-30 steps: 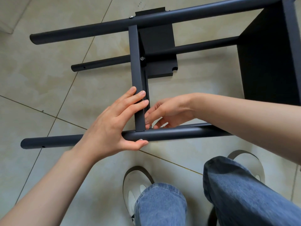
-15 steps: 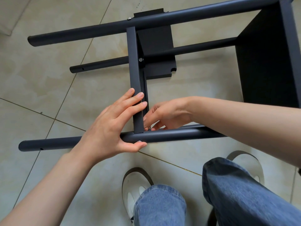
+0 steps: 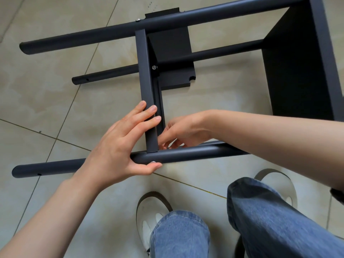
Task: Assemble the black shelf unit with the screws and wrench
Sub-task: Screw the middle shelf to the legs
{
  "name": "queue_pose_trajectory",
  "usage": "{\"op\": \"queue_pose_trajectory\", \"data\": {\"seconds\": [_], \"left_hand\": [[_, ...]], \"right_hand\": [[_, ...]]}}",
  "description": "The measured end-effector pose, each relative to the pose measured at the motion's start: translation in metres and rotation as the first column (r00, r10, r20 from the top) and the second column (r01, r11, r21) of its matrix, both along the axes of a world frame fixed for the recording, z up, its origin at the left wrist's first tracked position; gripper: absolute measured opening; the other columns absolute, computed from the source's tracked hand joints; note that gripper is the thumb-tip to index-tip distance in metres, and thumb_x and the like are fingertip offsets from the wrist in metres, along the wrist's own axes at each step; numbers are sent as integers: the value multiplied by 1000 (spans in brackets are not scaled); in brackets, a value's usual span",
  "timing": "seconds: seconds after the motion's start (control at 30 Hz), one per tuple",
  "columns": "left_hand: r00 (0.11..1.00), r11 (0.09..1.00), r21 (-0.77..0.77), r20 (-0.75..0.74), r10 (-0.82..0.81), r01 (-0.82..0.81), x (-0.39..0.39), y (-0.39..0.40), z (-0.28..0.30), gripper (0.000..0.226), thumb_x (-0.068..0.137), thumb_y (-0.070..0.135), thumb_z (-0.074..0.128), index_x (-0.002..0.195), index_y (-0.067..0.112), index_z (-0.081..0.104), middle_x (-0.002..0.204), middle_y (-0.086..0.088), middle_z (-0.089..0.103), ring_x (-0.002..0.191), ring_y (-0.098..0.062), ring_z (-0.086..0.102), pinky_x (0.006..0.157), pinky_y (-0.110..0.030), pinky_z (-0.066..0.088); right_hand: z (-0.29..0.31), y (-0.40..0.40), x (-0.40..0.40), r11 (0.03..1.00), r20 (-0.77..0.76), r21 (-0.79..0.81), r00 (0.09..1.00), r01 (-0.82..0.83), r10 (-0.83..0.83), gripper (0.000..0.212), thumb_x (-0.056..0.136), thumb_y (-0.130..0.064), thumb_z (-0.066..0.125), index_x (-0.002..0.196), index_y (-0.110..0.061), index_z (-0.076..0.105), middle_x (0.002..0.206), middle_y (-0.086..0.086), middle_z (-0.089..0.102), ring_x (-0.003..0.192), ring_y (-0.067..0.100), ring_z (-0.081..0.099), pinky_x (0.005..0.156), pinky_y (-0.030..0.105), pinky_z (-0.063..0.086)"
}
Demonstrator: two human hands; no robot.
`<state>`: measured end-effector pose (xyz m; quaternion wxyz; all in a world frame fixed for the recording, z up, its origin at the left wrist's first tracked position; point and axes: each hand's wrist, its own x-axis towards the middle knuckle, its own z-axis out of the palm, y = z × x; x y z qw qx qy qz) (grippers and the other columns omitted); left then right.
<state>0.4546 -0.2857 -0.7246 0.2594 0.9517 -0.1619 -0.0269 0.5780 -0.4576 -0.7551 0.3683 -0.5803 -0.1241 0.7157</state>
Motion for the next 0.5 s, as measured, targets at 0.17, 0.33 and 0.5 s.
{"op": "queue_pose_trajectory", "data": {"seconds": [0.17,0.33,0.5], "left_hand": [[1000,1000,2,-1,2,-2,0,0,1,85,77,56,70,147,17,43,161,1,33,153,-21,21,114,-52,35],[1000,1000,14,-6,3,-3,0,0,2,86,77,57,69,147,16,43,161,1,33,153,-20,20,115,-48,32],[1000,1000,17,-9,4,-4,-1,0,1,86,77,57,69,148,19,42,161,3,31,153,-20,19,115,-48,32]], "right_hand": [[2,-2,7,998,-86,4,995,55,-55,21,93,-15,59,74,-12,66,87,4,62,72,14,54,83,31,44],[1,3,3,999,-37,-31,999,25,-26,16,91,-11,58,76,-9,63,81,6,60,73,16,55,79,31,45],[3,1,7,999,-73,-37,997,-4,2,15,93,-18,59,80,-12,66,87,4,61,79,17,56,83,32,46]]}}
